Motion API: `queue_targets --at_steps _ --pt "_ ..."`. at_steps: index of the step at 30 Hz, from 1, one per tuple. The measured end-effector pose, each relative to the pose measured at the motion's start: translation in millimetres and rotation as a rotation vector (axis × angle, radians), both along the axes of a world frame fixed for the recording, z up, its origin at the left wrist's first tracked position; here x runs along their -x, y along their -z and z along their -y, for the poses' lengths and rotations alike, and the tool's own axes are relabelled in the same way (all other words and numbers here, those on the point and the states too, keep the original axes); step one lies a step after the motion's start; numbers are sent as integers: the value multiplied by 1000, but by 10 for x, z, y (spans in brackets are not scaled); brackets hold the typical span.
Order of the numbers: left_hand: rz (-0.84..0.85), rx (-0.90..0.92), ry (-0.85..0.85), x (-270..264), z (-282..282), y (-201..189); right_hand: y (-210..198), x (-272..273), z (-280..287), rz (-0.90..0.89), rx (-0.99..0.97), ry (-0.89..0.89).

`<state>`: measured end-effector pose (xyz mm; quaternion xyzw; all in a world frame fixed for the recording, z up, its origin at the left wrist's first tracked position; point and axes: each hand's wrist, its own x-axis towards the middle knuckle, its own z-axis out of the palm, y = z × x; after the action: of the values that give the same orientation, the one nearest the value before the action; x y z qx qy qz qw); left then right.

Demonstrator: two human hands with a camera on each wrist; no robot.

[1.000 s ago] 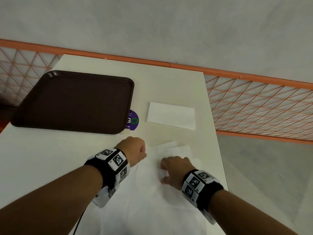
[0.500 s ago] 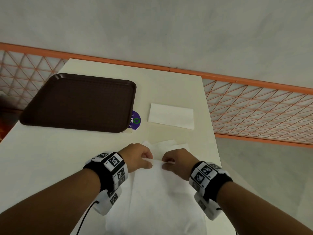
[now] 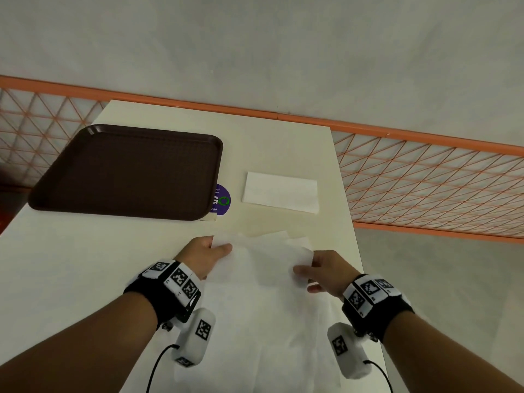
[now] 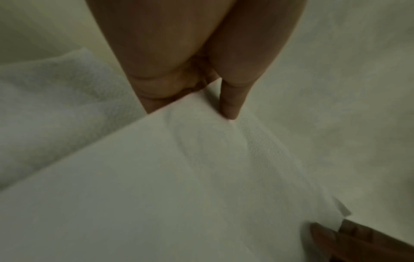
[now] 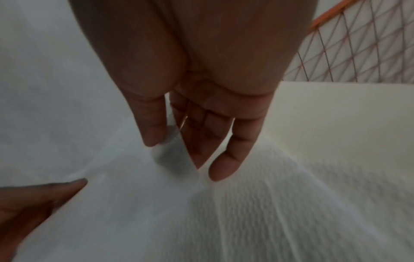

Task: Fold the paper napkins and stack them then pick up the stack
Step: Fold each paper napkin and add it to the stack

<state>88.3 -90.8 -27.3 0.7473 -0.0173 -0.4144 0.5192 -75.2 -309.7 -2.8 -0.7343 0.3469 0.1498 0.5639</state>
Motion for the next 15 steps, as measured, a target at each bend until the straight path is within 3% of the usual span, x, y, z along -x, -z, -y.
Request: queue_targets --at_steps 5,10,12,15 --pt "301 -95 154 31 55 -44 133 24 -74 127 60 100" --pt "387 14 158 -65 44 -202 22 20 22 283 182 69" --pt "385 -4 194 -88 23 -229 3 43 59 257 292 -8" --pt "294 -37 296 -68 -18 -218 22 86 73 186 471 -280"
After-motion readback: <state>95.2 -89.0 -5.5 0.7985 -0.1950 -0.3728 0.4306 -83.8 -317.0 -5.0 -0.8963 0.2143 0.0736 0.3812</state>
